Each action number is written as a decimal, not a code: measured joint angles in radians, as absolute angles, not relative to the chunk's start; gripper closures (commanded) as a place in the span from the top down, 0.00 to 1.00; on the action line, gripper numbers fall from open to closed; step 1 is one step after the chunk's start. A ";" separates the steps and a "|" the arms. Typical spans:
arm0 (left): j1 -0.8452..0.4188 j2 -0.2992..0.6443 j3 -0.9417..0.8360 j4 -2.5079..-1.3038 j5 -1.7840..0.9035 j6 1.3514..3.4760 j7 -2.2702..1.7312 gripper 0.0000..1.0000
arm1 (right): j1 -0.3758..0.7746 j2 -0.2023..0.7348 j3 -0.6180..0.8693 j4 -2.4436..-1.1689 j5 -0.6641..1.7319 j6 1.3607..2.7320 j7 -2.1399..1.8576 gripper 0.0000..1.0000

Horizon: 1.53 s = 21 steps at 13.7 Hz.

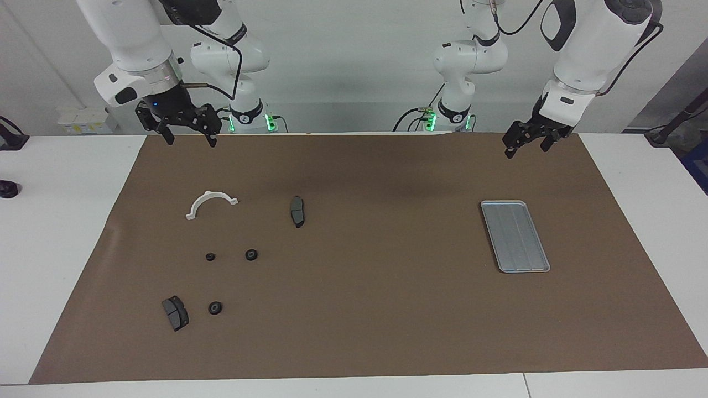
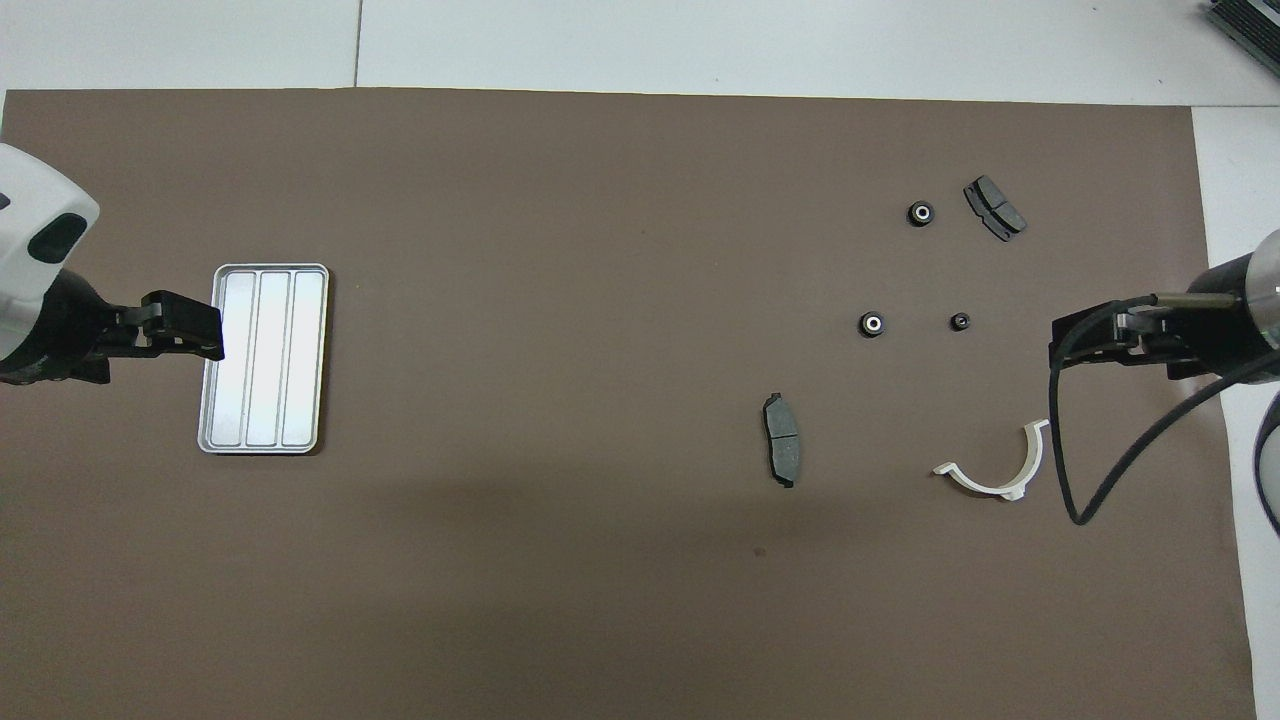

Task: Pick bearing gear from pile to tray

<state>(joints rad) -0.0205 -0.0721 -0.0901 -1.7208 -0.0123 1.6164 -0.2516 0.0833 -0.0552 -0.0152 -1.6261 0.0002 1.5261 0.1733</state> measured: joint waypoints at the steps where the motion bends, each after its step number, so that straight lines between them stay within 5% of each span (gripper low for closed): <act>1: -0.020 -0.072 -0.090 -1.721 -0.012 1.616 -0.252 1.00 | 0.083 -0.055 -0.015 -1.626 0.000 1.526 0.173 1.00; 12: -0.020 -0.072 -0.090 -1.721 -0.012 1.616 -0.252 1.00 | 0.083 -0.056 -0.014 -1.638 0.000 1.547 0.173 1.00; 21: -0.020 -0.072 -0.090 -1.721 -0.012 1.616 -0.252 1.00 | 0.087 0.000 -0.012 -1.839 0.000 1.884 0.168 1.00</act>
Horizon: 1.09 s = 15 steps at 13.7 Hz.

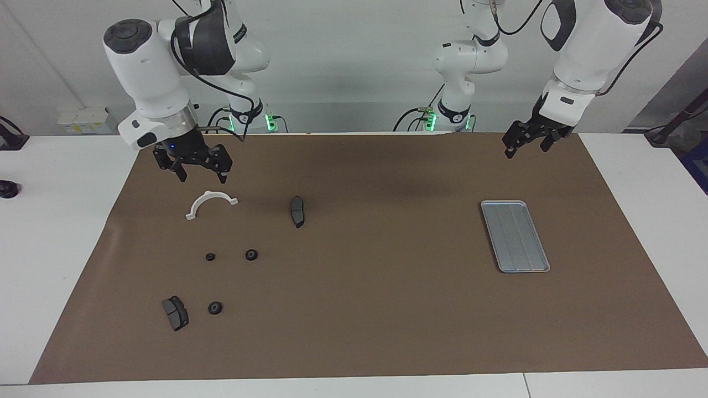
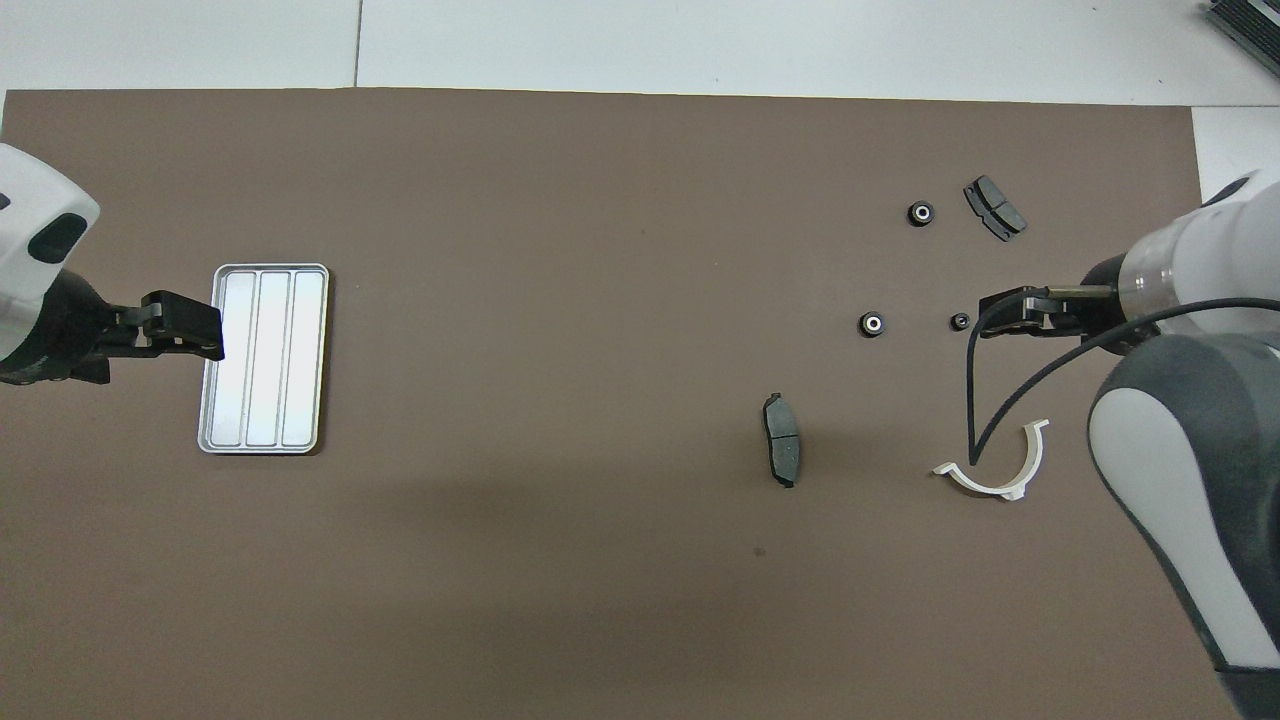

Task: Pick bearing gear from pile to tray
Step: 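Grasp a small black bearing with the right gripper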

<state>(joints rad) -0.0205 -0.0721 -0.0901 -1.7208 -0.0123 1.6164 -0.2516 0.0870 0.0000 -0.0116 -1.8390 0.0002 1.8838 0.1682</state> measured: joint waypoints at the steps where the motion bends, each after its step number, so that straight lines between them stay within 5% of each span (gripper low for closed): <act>1: -0.020 -0.072 -0.090 -1.721 -0.012 1.616 -0.252 1.00 | 0.090 0.031 -0.010 -1.847 0.000 1.929 0.168 1.00; 7: -0.020 -0.072 -0.090 -1.721 -0.012 1.616 -0.252 1.00 | 0.111 0.213 -0.009 -1.876 0.000 2.155 0.168 1.00; 15: -0.020 -0.072 -0.090 -1.721 -0.012 1.616 -0.252 1.00 | 0.144 0.311 -0.009 -1.948 0.000 2.339 0.168 1.00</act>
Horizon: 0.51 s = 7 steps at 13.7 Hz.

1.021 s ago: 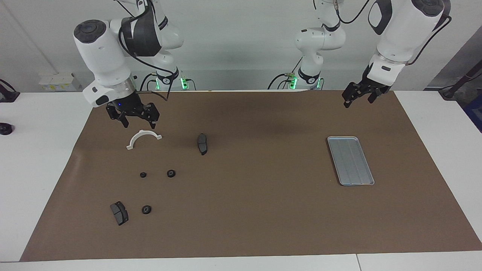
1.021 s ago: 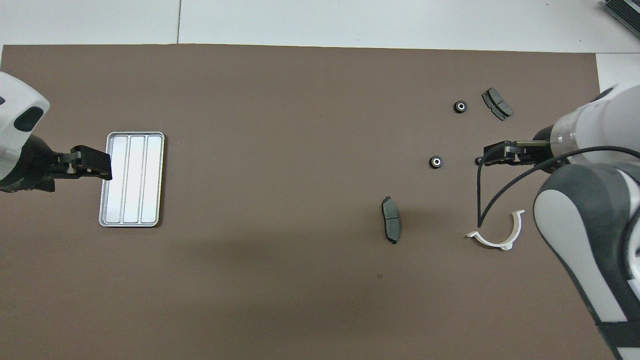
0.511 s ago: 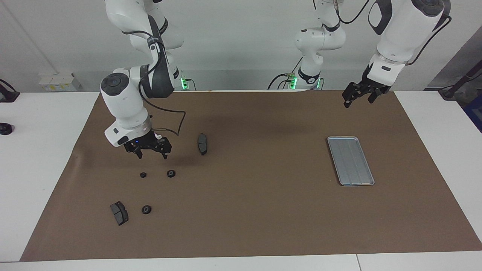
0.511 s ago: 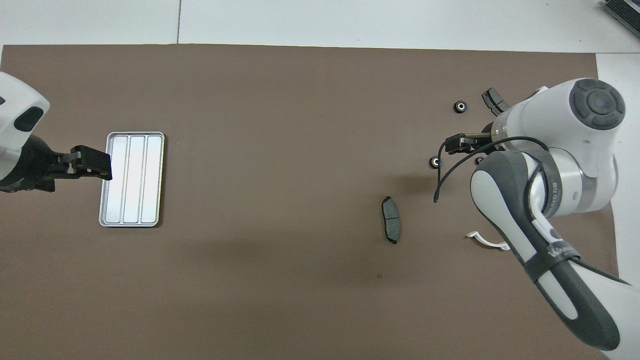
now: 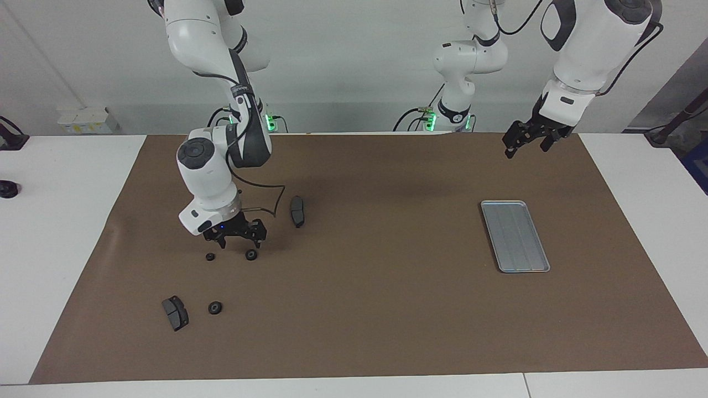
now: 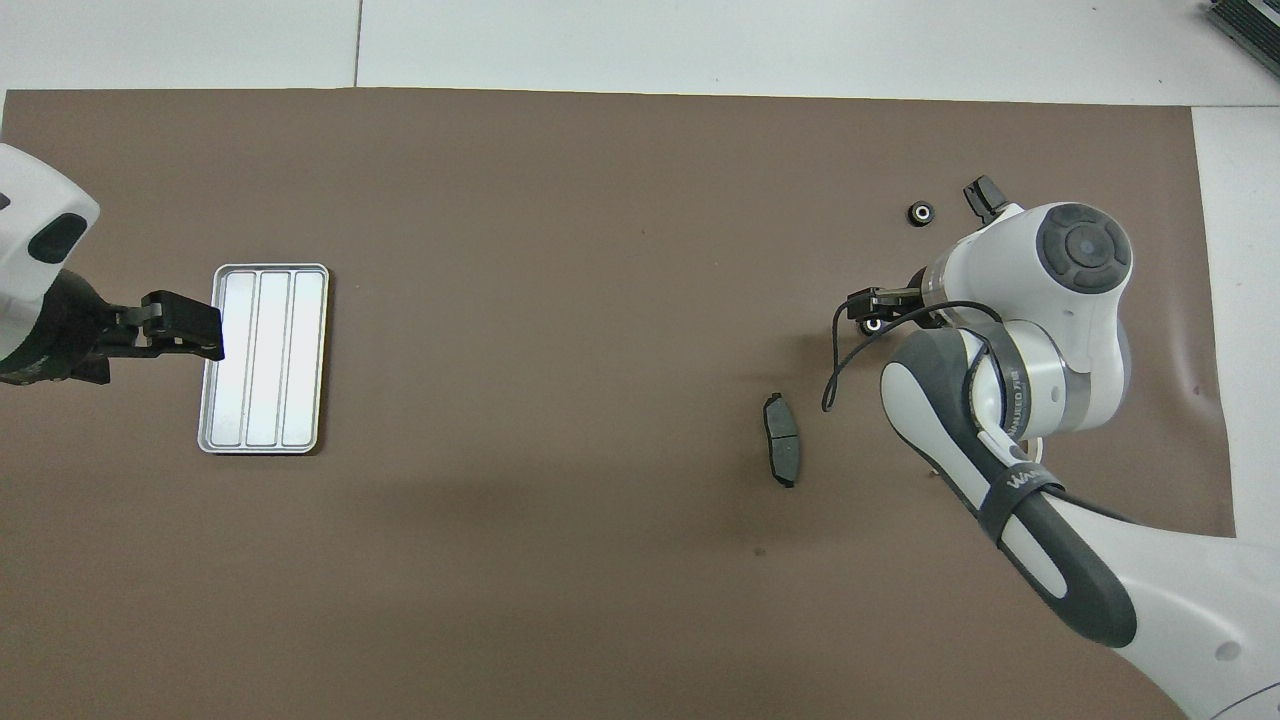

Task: Pick bearing gear from pile to tray
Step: 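Grasp a small black bearing with the right gripper, then carry the bearing to the table middle and release it with the right gripper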

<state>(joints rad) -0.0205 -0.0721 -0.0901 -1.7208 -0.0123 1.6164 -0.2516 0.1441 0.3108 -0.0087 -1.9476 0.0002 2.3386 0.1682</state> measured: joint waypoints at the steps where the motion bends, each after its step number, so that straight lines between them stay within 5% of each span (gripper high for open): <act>1: -0.020 -0.072 -0.090 -1.721 -0.012 1.616 -0.252 1.00 | 0.146 0.320 -0.009 -1.949 0.000 2.343 0.168 1.00; 7: -0.020 -0.072 -0.090 -1.721 -0.012 1.616 -0.252 1.00 | 0.161 0.353 -0.009 -1.963 0.000 2.387 0.168 0.83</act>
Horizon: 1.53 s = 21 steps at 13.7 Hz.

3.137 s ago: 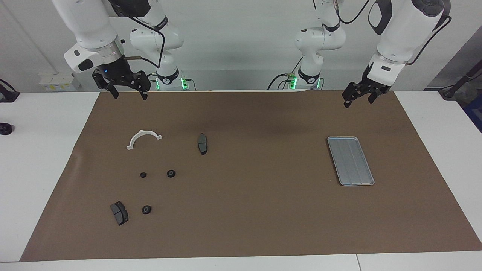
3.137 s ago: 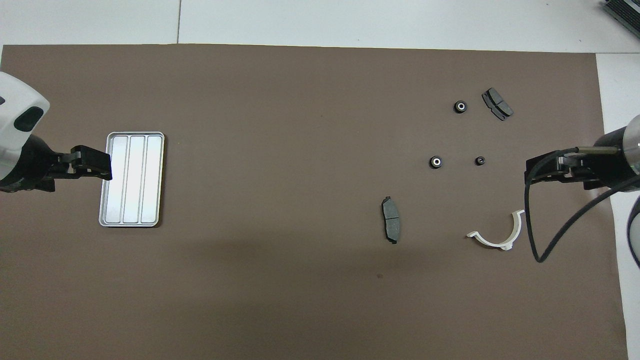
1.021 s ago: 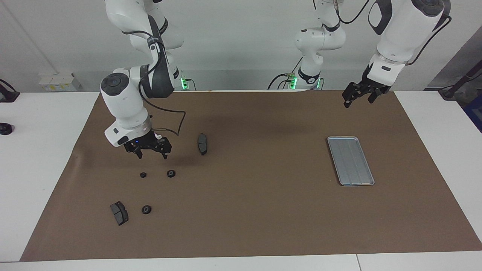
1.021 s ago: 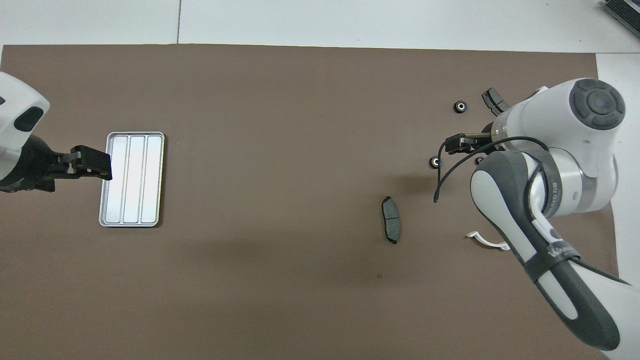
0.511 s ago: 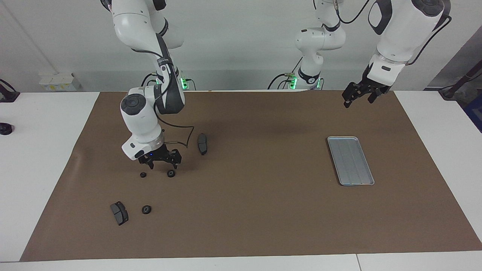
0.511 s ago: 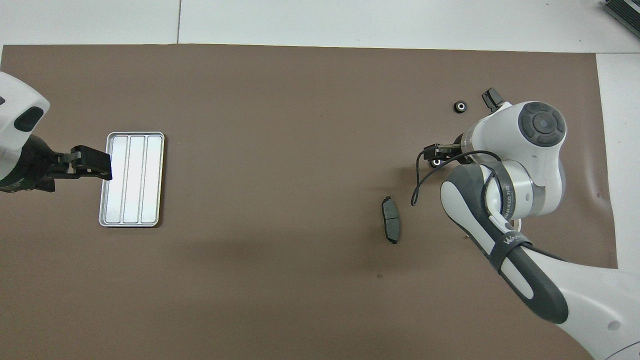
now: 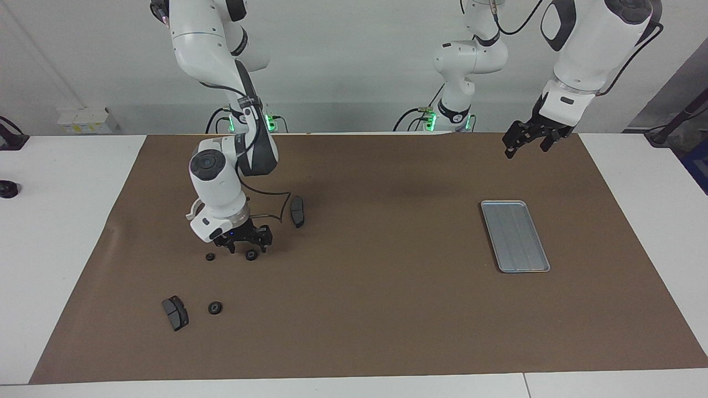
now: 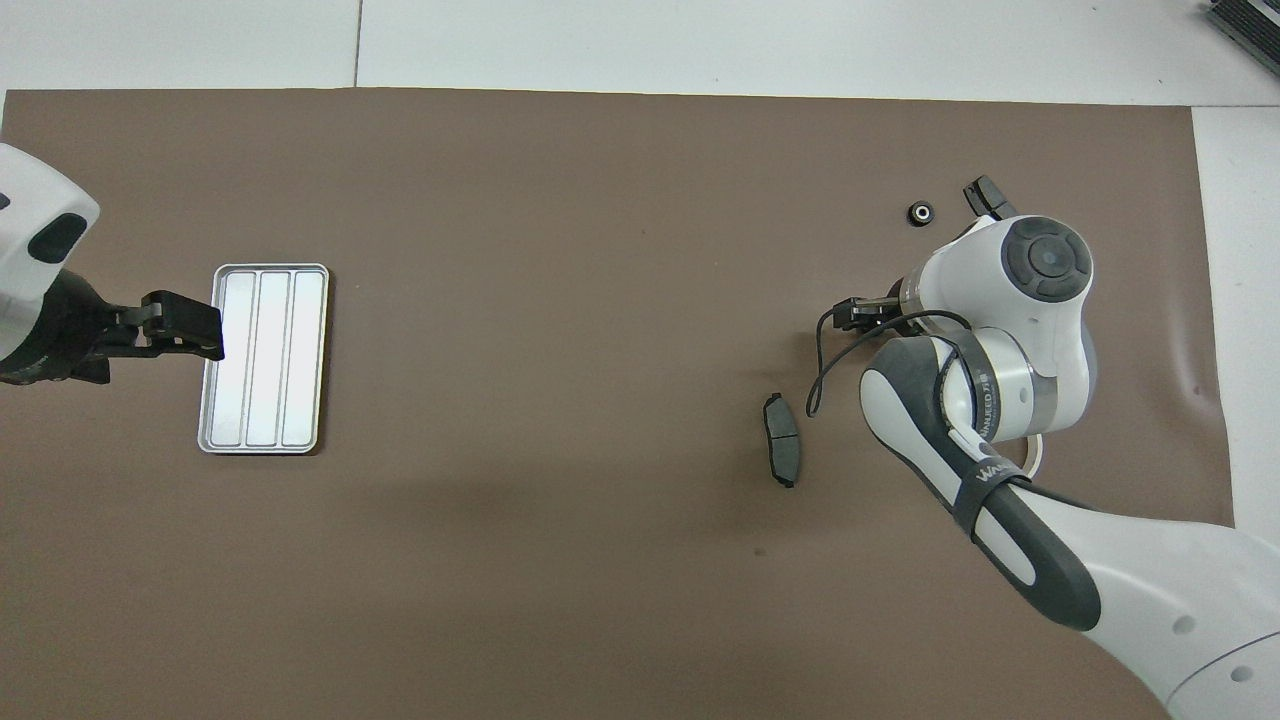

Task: Pick bearing gear from pile to tray
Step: 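Carry the bearing to the table middle and release it with the right gripper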

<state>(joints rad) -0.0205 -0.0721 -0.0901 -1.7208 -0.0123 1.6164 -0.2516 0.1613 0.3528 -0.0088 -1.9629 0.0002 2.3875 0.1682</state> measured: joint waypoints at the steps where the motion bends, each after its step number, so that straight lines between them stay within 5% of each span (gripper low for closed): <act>1: -0.020 -0.072 -0.090 -1.721 -0.012 1.616 -0.252 1.00 | 0.163 0.357 -0.009 -1.967 0.000 2.399 0.168 0.79; 4: -0.020 -0.072 -0.090 -1.721 -0.012 1.616 -0.252 1.00 | 0.163 0.369 -0.010 -1.972 0.000 2.423 0.168 0.66; 6: -0.020 -0.072 -0.090 -1.721 -0.012 1.616 -0.252 1.00 | 0.163 0.374 -0.010 -1.973 0.000 2.433 0.168 0.15; 7: -0.020 -0.072 -0.090 -1.721 -0.012 1.616 -0.252 1.00 | 0.163 0.375 -0.010 -1.973 0.000 2.435 0.168 0.00; 13: -0.020 -0.072 -0.090 -1.721 -0.012 1.616 -0.252 1.00 | 0.209 0.359 -0.009 -1.959 0.000 2.435 0.222 0.00; 21: -0.020 -0.072 -0.090 -1.721 -0.012 1.616 -0.252 1.00 | 0.480 0.366 -0.005 -1.844 0.000 2.412 0.650 0.00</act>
<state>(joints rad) -0.0205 -0.0721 -0.0901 -1.7208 -0.0123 1.6164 -0.2516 0.4796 0.3659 -0.0053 -1.8437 0.0001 2.4117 0.6504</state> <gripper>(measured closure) 0.000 0.652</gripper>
